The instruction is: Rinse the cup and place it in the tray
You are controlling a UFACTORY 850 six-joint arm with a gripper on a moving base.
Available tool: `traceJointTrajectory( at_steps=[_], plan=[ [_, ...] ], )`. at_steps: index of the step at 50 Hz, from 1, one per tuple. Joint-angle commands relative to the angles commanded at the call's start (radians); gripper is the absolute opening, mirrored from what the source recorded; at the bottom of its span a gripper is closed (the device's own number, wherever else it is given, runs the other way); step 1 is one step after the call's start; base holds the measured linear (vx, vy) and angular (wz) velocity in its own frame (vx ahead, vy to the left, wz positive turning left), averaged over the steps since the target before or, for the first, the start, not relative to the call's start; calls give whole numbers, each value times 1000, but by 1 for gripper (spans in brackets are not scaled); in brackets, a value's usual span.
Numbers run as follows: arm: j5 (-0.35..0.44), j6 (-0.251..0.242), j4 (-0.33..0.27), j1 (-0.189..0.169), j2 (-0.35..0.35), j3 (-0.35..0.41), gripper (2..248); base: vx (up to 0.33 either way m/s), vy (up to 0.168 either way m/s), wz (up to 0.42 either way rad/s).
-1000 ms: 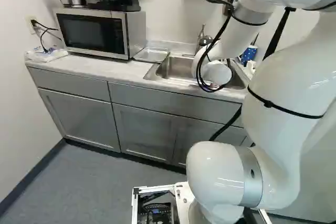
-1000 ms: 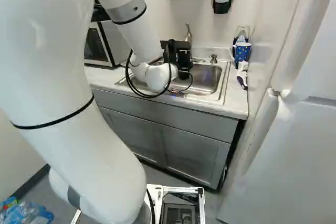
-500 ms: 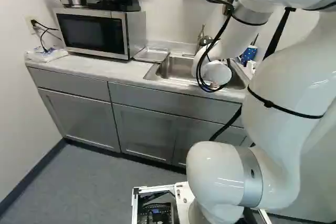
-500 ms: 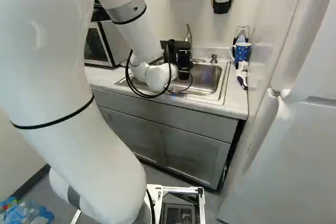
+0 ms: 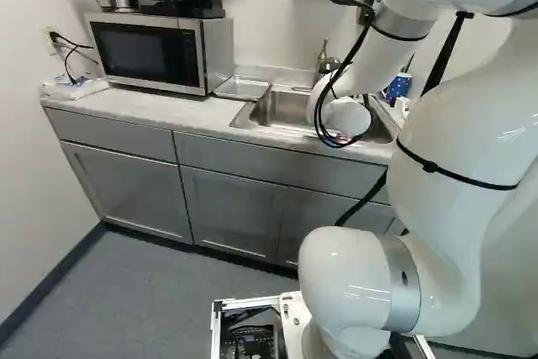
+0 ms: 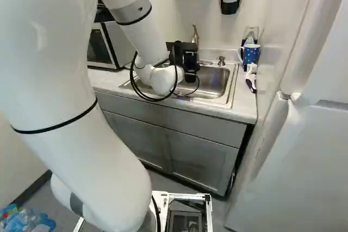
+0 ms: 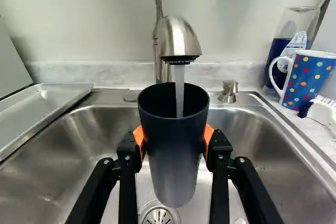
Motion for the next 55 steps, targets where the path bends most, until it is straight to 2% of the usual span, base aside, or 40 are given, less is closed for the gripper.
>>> traceJointTrajectory(
  at_steps=[55],
  plan=[
    [0, 0, 0, 0, 0, 0, 124, 0, 0, 0]
  ],
)
